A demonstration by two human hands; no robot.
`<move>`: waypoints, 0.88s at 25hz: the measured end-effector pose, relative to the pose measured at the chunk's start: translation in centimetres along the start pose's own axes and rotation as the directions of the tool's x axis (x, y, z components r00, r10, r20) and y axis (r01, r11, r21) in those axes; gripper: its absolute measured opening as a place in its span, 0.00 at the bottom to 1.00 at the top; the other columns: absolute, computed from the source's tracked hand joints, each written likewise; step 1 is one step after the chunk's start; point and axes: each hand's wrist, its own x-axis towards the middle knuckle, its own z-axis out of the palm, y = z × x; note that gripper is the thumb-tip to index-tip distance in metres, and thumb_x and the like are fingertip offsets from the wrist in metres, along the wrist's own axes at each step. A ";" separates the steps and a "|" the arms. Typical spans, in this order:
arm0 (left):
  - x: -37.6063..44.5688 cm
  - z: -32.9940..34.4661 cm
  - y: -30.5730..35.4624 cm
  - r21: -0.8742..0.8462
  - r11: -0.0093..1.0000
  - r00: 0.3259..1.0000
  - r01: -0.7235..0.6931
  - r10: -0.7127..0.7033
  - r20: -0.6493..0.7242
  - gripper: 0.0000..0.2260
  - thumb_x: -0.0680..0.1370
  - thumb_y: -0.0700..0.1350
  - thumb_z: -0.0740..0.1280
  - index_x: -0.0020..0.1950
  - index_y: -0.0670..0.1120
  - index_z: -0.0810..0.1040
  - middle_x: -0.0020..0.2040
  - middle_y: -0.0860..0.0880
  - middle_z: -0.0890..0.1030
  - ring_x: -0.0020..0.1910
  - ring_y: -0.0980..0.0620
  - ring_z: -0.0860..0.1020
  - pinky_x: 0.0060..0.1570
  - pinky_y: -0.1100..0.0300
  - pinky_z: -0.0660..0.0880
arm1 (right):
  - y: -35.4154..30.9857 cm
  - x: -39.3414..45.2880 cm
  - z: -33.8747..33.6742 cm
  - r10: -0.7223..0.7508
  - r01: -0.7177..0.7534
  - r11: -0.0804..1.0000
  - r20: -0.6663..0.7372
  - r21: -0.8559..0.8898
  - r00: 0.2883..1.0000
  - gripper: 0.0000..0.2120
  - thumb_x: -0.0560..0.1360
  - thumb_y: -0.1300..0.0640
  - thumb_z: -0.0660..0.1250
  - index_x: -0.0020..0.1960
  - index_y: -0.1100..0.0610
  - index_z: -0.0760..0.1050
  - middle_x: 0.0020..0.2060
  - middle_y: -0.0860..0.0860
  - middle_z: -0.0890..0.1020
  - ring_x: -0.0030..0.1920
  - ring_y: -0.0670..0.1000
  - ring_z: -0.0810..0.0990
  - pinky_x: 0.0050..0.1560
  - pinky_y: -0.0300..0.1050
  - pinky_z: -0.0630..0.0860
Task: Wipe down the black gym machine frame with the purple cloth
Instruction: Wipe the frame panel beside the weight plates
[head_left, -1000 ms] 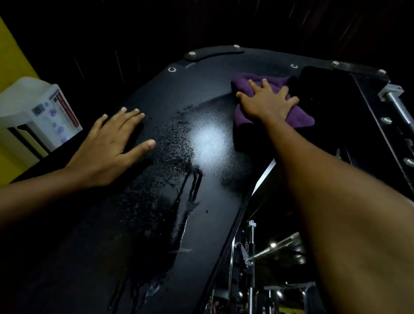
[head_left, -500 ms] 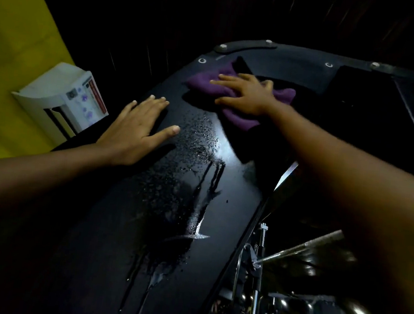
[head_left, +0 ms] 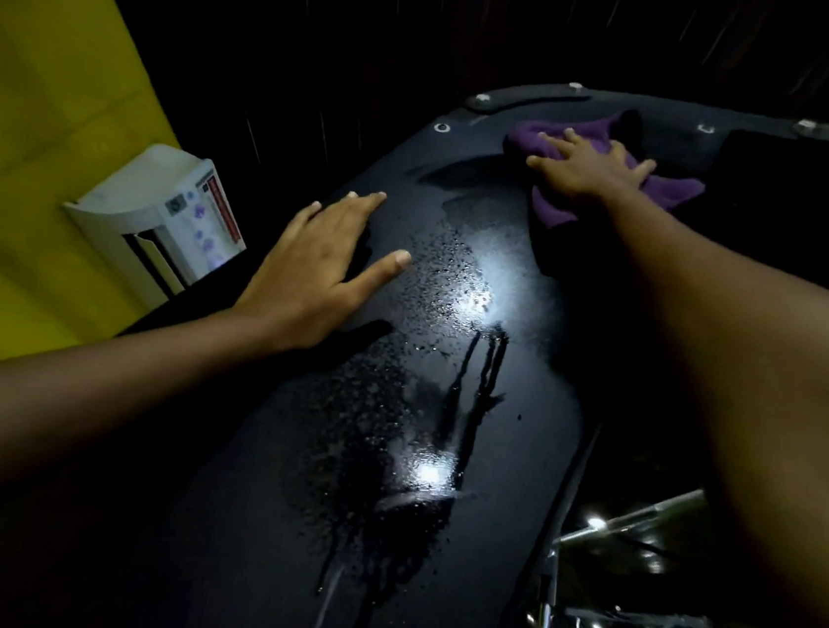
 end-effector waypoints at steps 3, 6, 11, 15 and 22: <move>-0.1 -0.1 0.0 -0.046 0.999 0.999 -0.013 0.011 -0.048 0.38 0.73 0.67 0.46 0.77 0.46 0.58 0.75 0.48 0.63 0.75 0.53 0.57 0.70 0.63 0.45 | -5.2 -0.6 1.0 -0.145 0.145 0.989 0.024 0.014 0.989 0.24 0.79 0.38 0.52 0.74 0.39 0.57 0.77 0.43 0.52 0.76 0.60 0.46 0.69 0.71 0.41; -0.1 -0.3 0.0 -0.074 0.997 0.997 -0.001 -0.004 -0.075 0.35 0.75 0.66 0.49 0.76 0.46 0.59 0.75 0.48 0.64 0.74 0.53 0.58 0.72 0.60 0.47 | -10.1 -2.1 1.8 -0.320 0.321 0.947 0.042 -0.014 0.946 0.24 0.79 0.39 0.52 0.74 0.39 0.56 0.77 0.43 0.52 0.76 0.60 0.47 0.69 0.70 0.40; -0.1 -0.4 0.1 -0.083 0.996 0.995 0.015 -0.023 -0.093 0.31 0.77 0.60 0.52 0.77 0.46 0.57 0.75 0.48 0.63 0.73 0.52 0.59 0.73 0.53 0.52 | -9.3 -1.7 1.3 -0.398 0.401 0.916 0.073 -0.019 0.914 0.25 0.79 0.40 0.55 0.74 0.39 0.57 0.76 0.45 0.56 0.76 0.55 0.51 0.69 0.68 0.45; 0.5 0.1 -0.5 -0.024 0.998 0.997 0.061 -0.060 0.043 0.34 0.76 0.63 0.49 0.78 0.46 0.55 0.77 0.48 0.59 0.76 0.53 0.54 0.72 0.58 0.45 | -3.1 -1.0 0.3 -0.157 0.157 0.988 -0.013 0.011 0.988 0.24 0.78 0.40 0.56 0.73 0.41 0.61 0.75 0.46 0.60 0.74 0.57 0.54 0.69 0.68 0.47; 1.7 -0.5 -0.3 0.182 0.982 0.997 -0.050 0.038 0.068 0.39 0.71 0.70 0.43 0.66 0.43 0.71 0.61 0.44 0.74 0.61 0.45 0.71 0.62 0.52 0.61 | -3.5 -1.5 1.1 0.083 -0.086 0.996 -0.100 -0.034 0.992 0.29 0.78 0.37 0.51 0.76 0.46 0.56 0.77 0.50 0.55 0.75 0.64 0.50 0.69 0.69 0.45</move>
